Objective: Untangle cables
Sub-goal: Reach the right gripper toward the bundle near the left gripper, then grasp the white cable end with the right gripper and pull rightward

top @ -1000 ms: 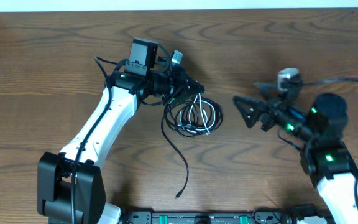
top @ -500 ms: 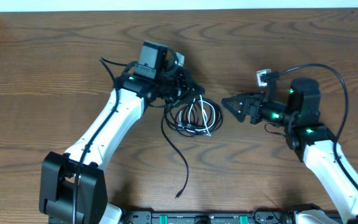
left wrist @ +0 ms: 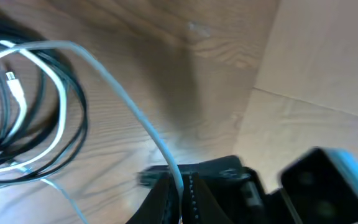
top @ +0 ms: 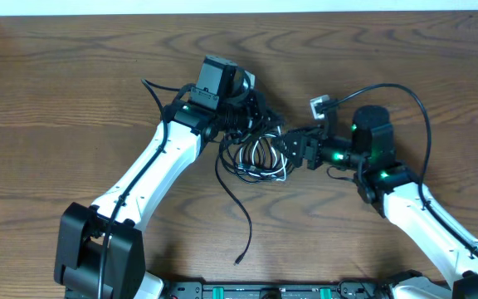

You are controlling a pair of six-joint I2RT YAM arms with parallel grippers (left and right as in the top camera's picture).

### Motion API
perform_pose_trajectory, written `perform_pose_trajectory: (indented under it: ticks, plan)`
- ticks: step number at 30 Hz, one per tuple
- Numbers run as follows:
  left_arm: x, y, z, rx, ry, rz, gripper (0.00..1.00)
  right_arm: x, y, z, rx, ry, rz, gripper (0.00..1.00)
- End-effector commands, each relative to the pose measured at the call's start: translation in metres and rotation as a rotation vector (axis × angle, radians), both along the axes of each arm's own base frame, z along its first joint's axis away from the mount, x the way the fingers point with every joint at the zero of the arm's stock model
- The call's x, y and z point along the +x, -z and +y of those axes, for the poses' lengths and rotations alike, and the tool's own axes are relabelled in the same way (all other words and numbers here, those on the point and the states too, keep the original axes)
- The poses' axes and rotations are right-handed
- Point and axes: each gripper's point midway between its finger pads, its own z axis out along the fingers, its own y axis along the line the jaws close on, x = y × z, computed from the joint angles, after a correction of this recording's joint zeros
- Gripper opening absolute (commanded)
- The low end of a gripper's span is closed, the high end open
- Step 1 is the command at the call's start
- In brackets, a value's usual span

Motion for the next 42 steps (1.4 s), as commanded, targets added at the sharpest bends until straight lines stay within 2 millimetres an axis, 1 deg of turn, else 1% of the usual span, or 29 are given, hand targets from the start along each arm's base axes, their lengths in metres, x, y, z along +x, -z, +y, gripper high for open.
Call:
perform_pose_trajectory:
  ticks: [1, 3, 8, 11, 12, 14, 16, 18, 19, 20, 21, 22, 23, 24, 25, 28, 31, 33, 37, 40, 42]
  plan:
    - [-0.004, -0.021, -0.009, -0.080, 0.034, -0.008, 0.08, 0.010, 0.002, 0.003, -0.035, 0.072, -0.002, 0.60]
    - [-0.005, -0.022, -0.010, -0.088, 0.031, 0.008, 0.07, 0.011, 0.003, 0.004, -0.046, 0.085, -0.006, 0.54]
    - [-0.007, -0.023, -0.011, -0.099, 0.039, 0.023, 0.08, 0.011, 0.000, 0.008, -0.042, 0.085, -0.020, 0.45]
    - [-0.013, -0.026, -0.014, -0.120, 0.065, 0.037, 0.08, 0.011, 0.000, 0.008, -0.041, 0.083, -0.020, 0.45]
    - [-0.016, -0.028, -0.016, -0.132, 0.080, 0.043, 0.08, 0.010, -0.001, 0.009, -0.035, 0.076, -0.017, 0.42]
    - [-0.020, -0.030, -0.019, -0.145, 0.100, 0.049, 0.08, 0.010, -0.001, 0.009, -0.026, 0.083, 0.001, 0.30]
    - [-0.021, -0.029, -0.021, -0.142, 0.103, 0.048, 0.07, 0.010, -0.001, 0.009, -0.015, 0.092, 0.020, 0.22]
    - [-0.022, -0.029, -0.021, -0.142, 0.105, 0.047, 0.08, 0.010, -0.001, 0.009, -0.007, 0.097, 0.032, 0.17]
    - [-0.022, -0.029, -0.021, -0.140, 0.105, 0.044, 0.08, 0.009, -0.003, 0.011, 0.001, 0.086, 0.031, 0.05]
    - [-0.020, -0.028, -0.021, -0.133, 0.098, 0.041, 0.08, 0.008, -0.004, 0.011, 0.005, 0.081, 0.030, 0.01]
    - [-0.019, -0.026, -0.020, -0.122, 0.091, 0.032, 0.08, 0.008, -0.005, 0.011, 0.009, 0.077, 0.027, 0.01]
    - [-0.017, -0.024, -0.019, -0.107, 0.085, 0.018, 0.14, 0.008, -0.006, 0.011, 0.011, 0.076, 0.025, 0.01]
    - [-0.015, -0.023, -0.017, -0.093, 0.085, -0.005, 0.41, 0.008, -0.007, 0.010, 0.014, 0.075, 0.022, 0.01]
    - [-0.012, -0.021, -0.016, -0.079, 0.085, -0.029, 0.83, 0.009, -0.008, 0.009, 0.015, 0.080, 0.021, 0.01]
    - [-0.010, -0.021, -0.014, -0.070, 0.090, -0.053, 0.98, 0.009, -0.009, 0.007, 0.016, 0.083, 0.020, 0.01]
    - [-0.004, -0.019, -0.004, -0.049, 0.108, -0.112, 0.98, 0.011, -0.008, -0.003, 0.009, 0.108, 0.039, 0.01]
    - [0.001, -0.010, 0.014, -0.009, 0.098, -0.119, 0.98, 0.013, -0.006, -0.016, -0.001, 0.143, 0.064, 0.01]
    - [0.003, 0.002, 0.028, 0.060, 0.071, -0.106, 0.98, 0.014, -0.008, -0.023, -0.001, 0.147, 0.059, 0.01]
    - [0.002, 0.040, 0.069, 0.315, -0.016, -0.048, 0.98, 0.017, -0.020, -0.038, 0.023, 0.156, 0.033, 0.01]
    - [-0.001, 0.059, 0.095, 0.490, -0.042, -0.043, 0.98, 0.022, -0.025, -0.050, 0.027, 0.193, 0.019, 0.01]
    - [-0.002, 0.068, 0.108, 0.578, -0.057, -0.047, 0.98, 0.025, -0.028, -0.057, 0.029, 0.213, 0.013, 0.01]
